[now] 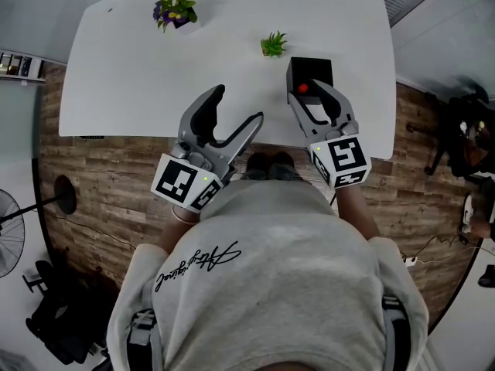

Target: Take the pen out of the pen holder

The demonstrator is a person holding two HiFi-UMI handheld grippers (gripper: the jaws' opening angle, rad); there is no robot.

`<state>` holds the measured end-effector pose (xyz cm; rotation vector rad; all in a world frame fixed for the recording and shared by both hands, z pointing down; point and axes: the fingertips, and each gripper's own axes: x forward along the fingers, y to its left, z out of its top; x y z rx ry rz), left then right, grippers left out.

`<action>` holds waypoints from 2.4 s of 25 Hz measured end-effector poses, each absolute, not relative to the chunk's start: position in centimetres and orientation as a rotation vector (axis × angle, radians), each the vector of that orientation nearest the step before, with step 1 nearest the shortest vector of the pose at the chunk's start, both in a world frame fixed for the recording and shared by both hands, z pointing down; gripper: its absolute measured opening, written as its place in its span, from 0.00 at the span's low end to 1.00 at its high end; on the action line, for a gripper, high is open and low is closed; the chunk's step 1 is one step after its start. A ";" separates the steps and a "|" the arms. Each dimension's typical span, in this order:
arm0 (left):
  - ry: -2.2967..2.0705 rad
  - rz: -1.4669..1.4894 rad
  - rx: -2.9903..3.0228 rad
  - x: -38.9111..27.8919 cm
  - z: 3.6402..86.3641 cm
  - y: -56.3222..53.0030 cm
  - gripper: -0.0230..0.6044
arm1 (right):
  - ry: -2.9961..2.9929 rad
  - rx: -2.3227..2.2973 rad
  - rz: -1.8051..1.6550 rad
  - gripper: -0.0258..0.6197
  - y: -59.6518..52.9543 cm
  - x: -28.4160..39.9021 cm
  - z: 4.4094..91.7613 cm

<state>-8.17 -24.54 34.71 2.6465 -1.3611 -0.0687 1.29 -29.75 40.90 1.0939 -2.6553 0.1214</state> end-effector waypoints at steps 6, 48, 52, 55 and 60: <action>-1.358 -0.071 2.642 -8.3 34.8 -24.7 0.56 | -2.643 1.100 0.112 0.27 -29.9 1.1 41.2; -1.379 -0.068 2.656 -8.1 34.0 -25.0 0.56 | -2.623 1.151 0.061 0.14 -30.3 2.1 39.9; -1.381 -0.070 2.658 -8.1 34.0 -25.1 0.56 | -2.628 1.149 0.062 0.14 -30.3 2.2 39.5; -1.381 -0.075 2.663 -8.0 33.8 -25.1 0.56 | -2.645 1.156 0.037 0.14 -30.5 2.2 39.0; -1.385 -0.077 2.663 -8.0 33.8 -25.1 0.56 | -2.657 1.157 0.026 0.14 -30.4 2.3 38.4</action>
